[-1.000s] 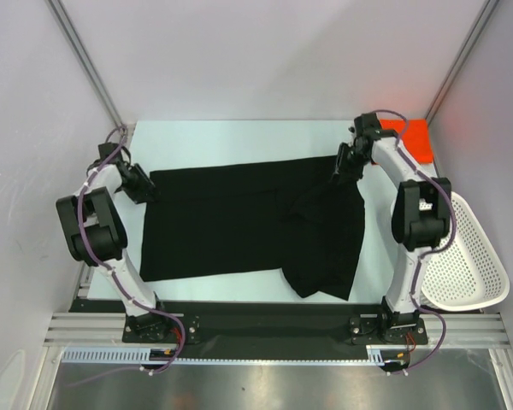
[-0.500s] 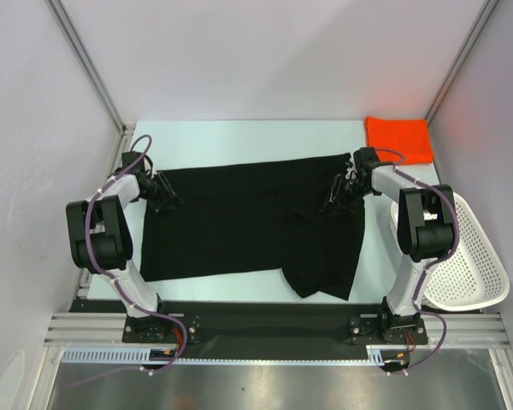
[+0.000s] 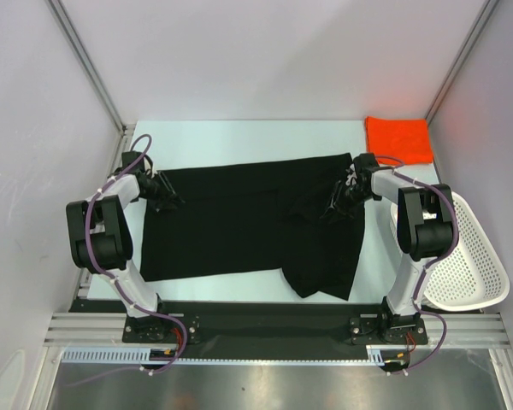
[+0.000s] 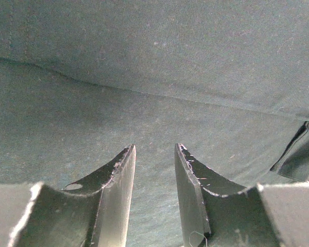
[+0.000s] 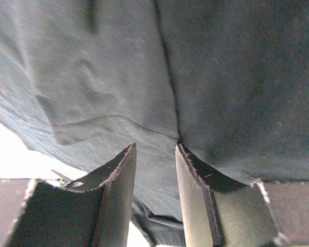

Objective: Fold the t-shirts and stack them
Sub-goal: Fold the tshirt

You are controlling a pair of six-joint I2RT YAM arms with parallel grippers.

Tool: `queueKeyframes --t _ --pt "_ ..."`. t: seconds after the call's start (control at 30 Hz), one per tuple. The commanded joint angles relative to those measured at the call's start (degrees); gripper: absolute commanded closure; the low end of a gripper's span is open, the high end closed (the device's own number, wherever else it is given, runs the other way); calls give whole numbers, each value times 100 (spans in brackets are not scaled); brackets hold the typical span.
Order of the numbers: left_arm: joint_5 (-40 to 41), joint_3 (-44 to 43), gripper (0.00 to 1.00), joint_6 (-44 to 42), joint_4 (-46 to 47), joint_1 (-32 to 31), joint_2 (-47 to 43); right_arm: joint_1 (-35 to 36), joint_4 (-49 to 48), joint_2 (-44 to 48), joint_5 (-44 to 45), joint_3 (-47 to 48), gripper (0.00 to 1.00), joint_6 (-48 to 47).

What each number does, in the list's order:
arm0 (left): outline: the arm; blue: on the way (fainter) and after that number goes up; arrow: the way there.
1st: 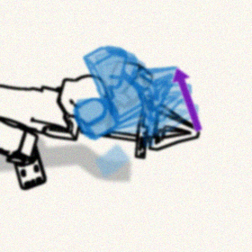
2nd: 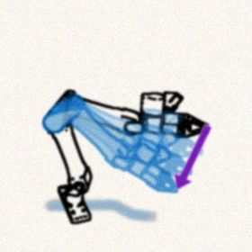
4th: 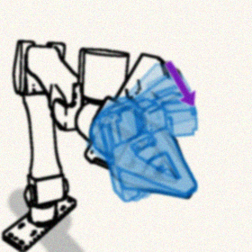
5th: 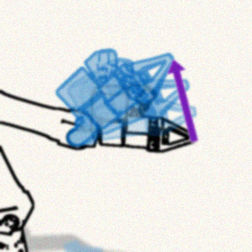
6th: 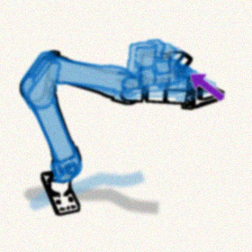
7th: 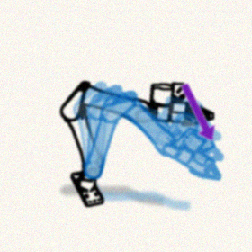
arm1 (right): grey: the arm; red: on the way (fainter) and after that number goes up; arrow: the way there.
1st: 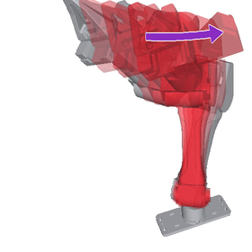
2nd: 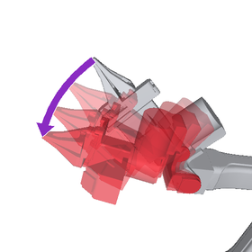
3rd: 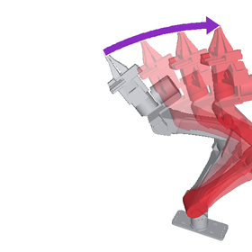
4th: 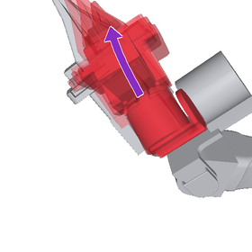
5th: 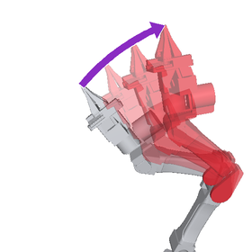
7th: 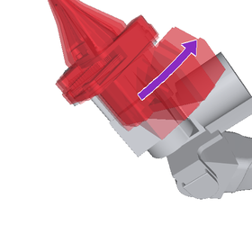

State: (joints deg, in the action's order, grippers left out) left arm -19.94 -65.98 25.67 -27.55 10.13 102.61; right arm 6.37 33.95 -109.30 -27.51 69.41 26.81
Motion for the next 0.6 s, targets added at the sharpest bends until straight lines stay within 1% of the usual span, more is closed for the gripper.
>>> queueKeyframes --t 0.0,0.27,0.4,0.5,0.53,0.57 --pt "-89 -161 58 43 74 7 -180 4 -64 163 -27 -138 59 35" --pt "-133 -223 58 87 92 15 -127 -13 -64 180 -27 -199 59 61" --pt "-150 -249 58 105 92 -2 -74 -13 -135 58 -27 -130 62 88" --pt "-150 -232 58 105 101 -11 -57 -22 -196 5 0 -103 73 114" --pt "-150 -223 58 96 101 -11 -65 -22 -170 -4 0 -59 83 105" --pt "-150 -223 58 96 101 -11 -57 -31 -74 5 0 -33 86 97"
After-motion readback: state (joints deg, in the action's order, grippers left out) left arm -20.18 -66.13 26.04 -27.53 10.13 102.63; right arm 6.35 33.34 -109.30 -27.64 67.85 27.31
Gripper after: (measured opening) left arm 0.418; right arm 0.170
